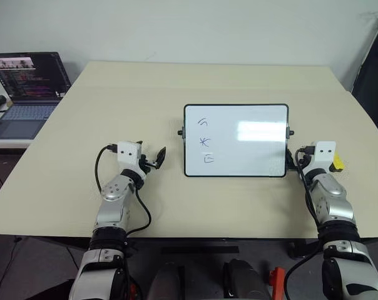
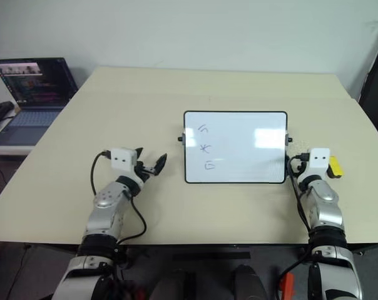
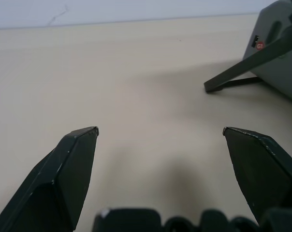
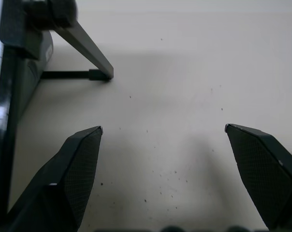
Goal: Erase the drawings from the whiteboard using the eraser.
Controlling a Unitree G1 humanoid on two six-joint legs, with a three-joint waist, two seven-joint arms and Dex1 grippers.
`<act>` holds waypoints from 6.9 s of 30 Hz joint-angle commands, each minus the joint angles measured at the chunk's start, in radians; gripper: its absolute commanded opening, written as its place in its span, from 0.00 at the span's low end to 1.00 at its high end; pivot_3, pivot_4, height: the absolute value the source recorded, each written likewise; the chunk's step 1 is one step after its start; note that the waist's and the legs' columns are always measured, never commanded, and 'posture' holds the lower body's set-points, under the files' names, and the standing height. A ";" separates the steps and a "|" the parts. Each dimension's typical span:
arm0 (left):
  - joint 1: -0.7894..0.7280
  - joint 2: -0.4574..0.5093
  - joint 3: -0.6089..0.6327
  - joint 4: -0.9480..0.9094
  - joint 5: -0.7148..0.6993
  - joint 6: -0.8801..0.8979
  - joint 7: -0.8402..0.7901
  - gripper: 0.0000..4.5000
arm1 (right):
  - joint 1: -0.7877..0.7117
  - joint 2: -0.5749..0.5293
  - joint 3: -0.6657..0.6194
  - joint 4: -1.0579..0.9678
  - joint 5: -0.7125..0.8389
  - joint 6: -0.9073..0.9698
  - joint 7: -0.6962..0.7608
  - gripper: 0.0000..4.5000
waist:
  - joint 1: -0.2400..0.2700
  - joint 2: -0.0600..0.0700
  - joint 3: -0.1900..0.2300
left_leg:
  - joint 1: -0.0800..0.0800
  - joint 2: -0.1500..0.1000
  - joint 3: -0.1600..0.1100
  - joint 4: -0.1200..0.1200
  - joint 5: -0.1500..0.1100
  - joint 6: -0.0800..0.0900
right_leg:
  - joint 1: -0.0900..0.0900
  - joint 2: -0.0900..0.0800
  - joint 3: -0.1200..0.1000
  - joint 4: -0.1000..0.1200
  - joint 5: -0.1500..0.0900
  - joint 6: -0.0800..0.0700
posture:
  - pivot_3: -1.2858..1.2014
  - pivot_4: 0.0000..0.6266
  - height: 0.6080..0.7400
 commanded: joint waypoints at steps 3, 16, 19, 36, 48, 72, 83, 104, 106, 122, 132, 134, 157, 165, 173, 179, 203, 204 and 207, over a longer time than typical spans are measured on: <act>-0.016 -0.010 -0.011 -0.004 -0.028 -0.015 -0.052 1.00 | 0.026 -0.008 -0.013 -0.070 0.005 0.016 -0.012 0.99 | 0.002 0.000 0.000 | 0.000 0.000 0.000 0.000 0.000 0.000 | 0.000 0.000 0.000 0.000 0.000 0.000 | 0.52 0.24 1.00; -0.008 0.084 0.031 -0.187 -0.176 0.198 -0.184 1.00 | 0.050 -0.148 -0.127 -0.111 0.153 0.104 0.156 0.99 | 0.002 0.000 0.001 | -0.001 0.000 0.000 0.000 0.000 0.000 | 0.000 0.000 0.000 0.000 0.000 0.000 | 0.52 0.24 1.00; 0.041 0.177 0.045 -0.346 -0.314 0.380 -0.308 1.00 | 0.078 -0.233 -0.182 -0.167 0.237 0.201 0.250 0.99 | 0.002 0.001 0.001 | -0.001 0.000 0.000 0.000 0.000 0.000 | -0.001 0.000 0.000 -0.001 0.000 0.000 | 0.52 0.24 1.00; 0.034 0.252 -0.147 -0.741 -0.495 0.703 -0.465 1.00 | -0.156 -0.438 -0.069 0.350 0.073 0.151 0.449 0.99 | -0.014 0.002 0.002 | 0.002 0.001 0.001 0.000 0.000 0.000 | 0.002 0.001 0.001 -0.002 -0.004 -0.001 | 0.52 0.24 1.00; 0.069 0.245 -0.149 -0.806 -0.506 0.728 -0.433 1.00 | -0.286 -0.420 -0.004 0.520 -0.027 0.151 0.371 0.99 | -0.013 0.003 0.003 | 0.000 0.001 0.001 -0.002 0.000 0.000 | 0.003 0.001 0.001 -0.009 -0.004 -0.002 | 0.52 0.24 1.00; 0.066 0.251 -0.154 -0.802 -0.498 0.733 -0.433 1.00 | -0.318 -0.415 -0.007 0.550 -0.050 0.193 0.355 0.23 | -0.013 0.003 0.003 | 0.000 0.001 0.001 -0.002 0.000 0.000 | 0.003 0.001 0.001 -0.009 -0.004 -0.001 | 0.52 0.24 1.00; 0.094 0.325 -0.073 -0.747 -0.468 0.698 -0.445 1.00 | -0.202 -0.363 -0.154 -0.078 0.260 0.497 0.446 0.23 | -0.015 0.004 0.003 | 0.000 0.002 0.001 -0.002 0.000 0.000 | 0.003 0.001 0.000 -0.009 -0.004 -0.001 | 0.52 0.24 1.00; 0.208 0.409 0.107 -0.759 -0.371 0.522 -0.366 1.00 | -0.523 -0.029 0.494 -0.194 -0.064 0.206 0.485 0.22 | 0.002 0.005 0.004 | -0.001 0.003 0.000 -0.002 -0.001 -0.001 | 0.001 0.001 -0.001 -0.008 -0.004 -0.002 | 0.52 0.24 1.00; 0.184 0.419 0.102 -0.764 -0.372 0.530 -0.370 1.00 | -0.577 -0.002 0.541 -0.073 -0.152 0.095 0.455 0.22 | 0.006 0.005 0.004 | -0.001 0.003 0.000 -0.002 -0.001 -0.001 | 0.000 0.001 -0.002 -0.008 -0.004 -0.002 | 0.52 0.24 1.00; 0.191 0.493 0.069 -0.810 -0.332 0.548 -0.391 1.00 | -0.758 0.117 0.615 0.463 -0.420 -0.239 0.402 0.22 | -0.009 0.004 0.004 | -0.002 0.003 0.002 -0.005 -0.001 -0.003 | -0.011 0.002 0.001 0.007 -0.006 -0.007 | 0.52 0.24 1.00; 0.186 0.496 0.066 -0.792 -0.330 0.544 -0.402 1.00 | -0.726 0.113 0.617 0.452 -0.439 -0.238 0.496 0.22 | -0.021 0.003 0.003 | 0.001 0.003 0.001 -0.002 -0.001 -0.002 | -0.009 0.002 0.001 0.013 -0.006 -0.008 | 0.52 0.24 1.00; 0.183 0.495 0.063 -0.786 -0.329 0.543 -0.406 1.00 | -0.753 0.109 0.597 0.461 -0.428 -0.236 0.487 0.22 | -0.020 0.003 0.003 | 0.001 0.003 0.001 0.001 -0.001 -0.002 | -0.010 0.002 0.001 0.017 -0.006 -0.009 | 0.52 0.24 1.00; 0.175 0.475 0.041 -0.739 -0.308 0.516 -0.428 1.00 | -0.715 0.121 0.583 0.437 -0.456 -0.243 0.540 0.22 | -0.023 0.003 0.003 | 0.002 0.003 0.000 0.002 0.000 -0.001 | -0.011 0.004 0.001 0.022 -0.007 -0.010 | 0.52 0.24 1.00; 0.167 0.468 0.037 -0.741 -0.307 0.516 -0.434 1.00 | -0.816 0.131 0.564 0.553 -0.486 -0.271 0.339 0.22 | -0.022 0.003 0.003 | 0.002 0.003 0.000 0.002 0.001 0.000 | -0.011 0.004 0.001 0.022 -0.008 -0.011 | 0.52 0.24 1.00; 0.155 0.484 0.048 -0.747 -0.317 0.528 -0.444 1.00 | -0.700 0.045 0.434 0.159 -0.232 -0.121 0.706 0.22 | -0.021 0.004 0.005 | -0.001 0.003 -0.001 0.000 0.001 0.000 | -0.013 0.004 0.000 0.021 -0.008 -0.011 | 0.52 0.24 1.00; 0.152 0.508 0.059 -0.758 -0.324 0.539 -0.462 1.00 | -0.558 -0.218 0.334 -0.280 -0.077 0.159 0.885 0.22 | -0.008 0.004 0.007 | -0.004 0.003 -0.003 -0.001 0.000 -0.001 | -0.014 0.003 -0.002 0.016 -0.009 -0.010 | 0.52 0.24 1.00; 0.119 0.521 0.033 -0.749 -0.326 0.548 -0.486 1.00 | -0.325 -0.399 0.314 -0.490 -0.040 0.252 0.883 0.22 | -0.015 0.003 0.007 | -0.002 0.003 0.000 -0.002 0.000 -0.001 | -0.013 0.003 0.000 0.015 -0.010 -0.010 | 0.52 0.24 1.00; 0.121 0.521 0.034 -0.751 -0.327 0.548 -0.486 1.00 | -0.325 -0.398 0.316 -0.492 -0.038 0.254 0.885 0.22 | -0.015 0.003 0.007 | -0.002 0.003 0.001 -0.002 0.000 -0.001 | -0.013 0.003 0.000 0.015 -0.010 -0.010 | 0.52 0.24 1.00; 0.125 0.520 0.036 -0.753 -0.329 0.549 -0.485 1.00 | -0.341 -0.360 0.321 -0.504 -0.019 0.264 0.873 0.22 | -0.016 0.003 0.007 | -0.002 0.003 0.000 -0.002 0.000 -0.001 | -0.013 0.003 0.000 0.015 -0.010 -0.010 | 0.52 0.24 1.00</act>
